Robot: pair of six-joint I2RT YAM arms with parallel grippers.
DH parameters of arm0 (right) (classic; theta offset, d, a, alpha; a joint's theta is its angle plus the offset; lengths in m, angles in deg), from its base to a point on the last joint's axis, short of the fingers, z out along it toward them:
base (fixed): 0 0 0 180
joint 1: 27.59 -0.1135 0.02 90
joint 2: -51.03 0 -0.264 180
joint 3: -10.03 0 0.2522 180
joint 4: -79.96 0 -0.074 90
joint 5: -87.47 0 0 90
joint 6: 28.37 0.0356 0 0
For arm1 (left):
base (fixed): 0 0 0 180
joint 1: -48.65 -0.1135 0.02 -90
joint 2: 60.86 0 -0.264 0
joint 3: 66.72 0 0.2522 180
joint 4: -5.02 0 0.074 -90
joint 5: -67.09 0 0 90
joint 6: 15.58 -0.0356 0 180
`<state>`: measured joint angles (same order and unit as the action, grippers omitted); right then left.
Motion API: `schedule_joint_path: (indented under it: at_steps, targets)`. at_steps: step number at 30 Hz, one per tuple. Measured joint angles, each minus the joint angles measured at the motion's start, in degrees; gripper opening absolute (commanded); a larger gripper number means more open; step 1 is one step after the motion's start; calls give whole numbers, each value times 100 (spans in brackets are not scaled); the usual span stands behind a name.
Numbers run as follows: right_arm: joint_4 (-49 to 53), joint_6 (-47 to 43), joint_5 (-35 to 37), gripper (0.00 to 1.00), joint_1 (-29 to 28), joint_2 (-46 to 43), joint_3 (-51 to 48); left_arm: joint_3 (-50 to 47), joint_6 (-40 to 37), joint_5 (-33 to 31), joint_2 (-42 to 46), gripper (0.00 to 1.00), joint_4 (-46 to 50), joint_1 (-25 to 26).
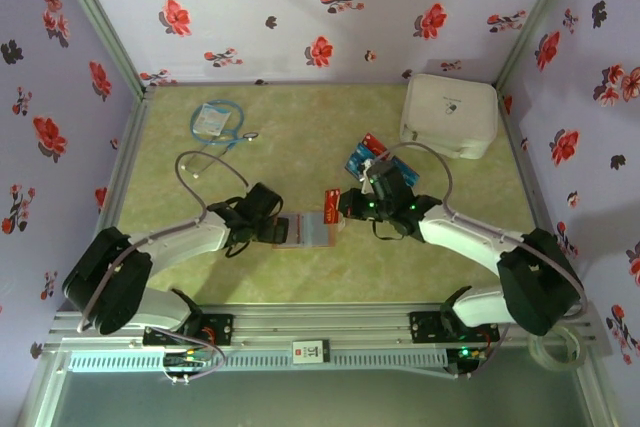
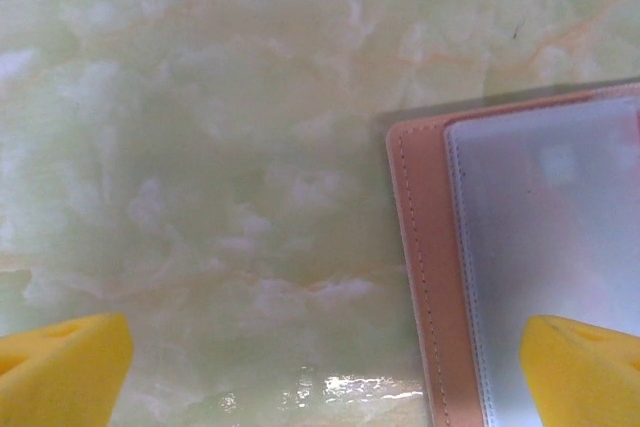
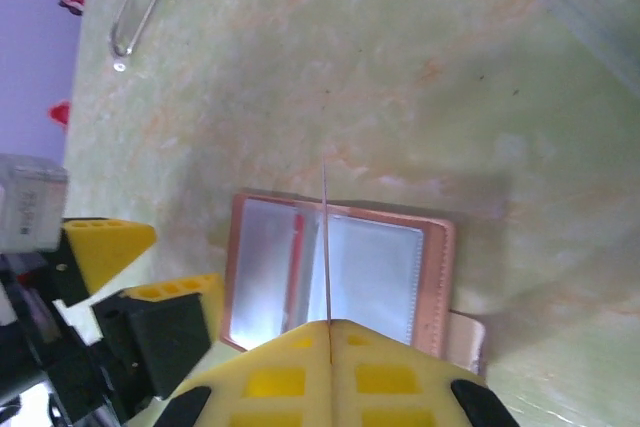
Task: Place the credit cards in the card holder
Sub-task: Insert the credit card into the card slot.
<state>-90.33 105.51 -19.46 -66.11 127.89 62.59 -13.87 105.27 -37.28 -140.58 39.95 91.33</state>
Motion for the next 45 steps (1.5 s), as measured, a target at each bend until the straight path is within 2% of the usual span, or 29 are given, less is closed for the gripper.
schedule_joint_path:
  at_steps: [6,13,30,45]
  targets:
    - [-1182,468,-111,0,-151,131,-393,42,0,-79,-249,100,79,149]
    - [-1823,616,-136,0,-240,422,-496,96,2,-262,-284,100,166,210]
    - [-2540,785,-173,0,-424,1097,-632,94,90,-367,-111,100,313,245]
    - [-2911,887,-212,0,-516,1355,-706,-42,306,-372,-83,100,293,315]
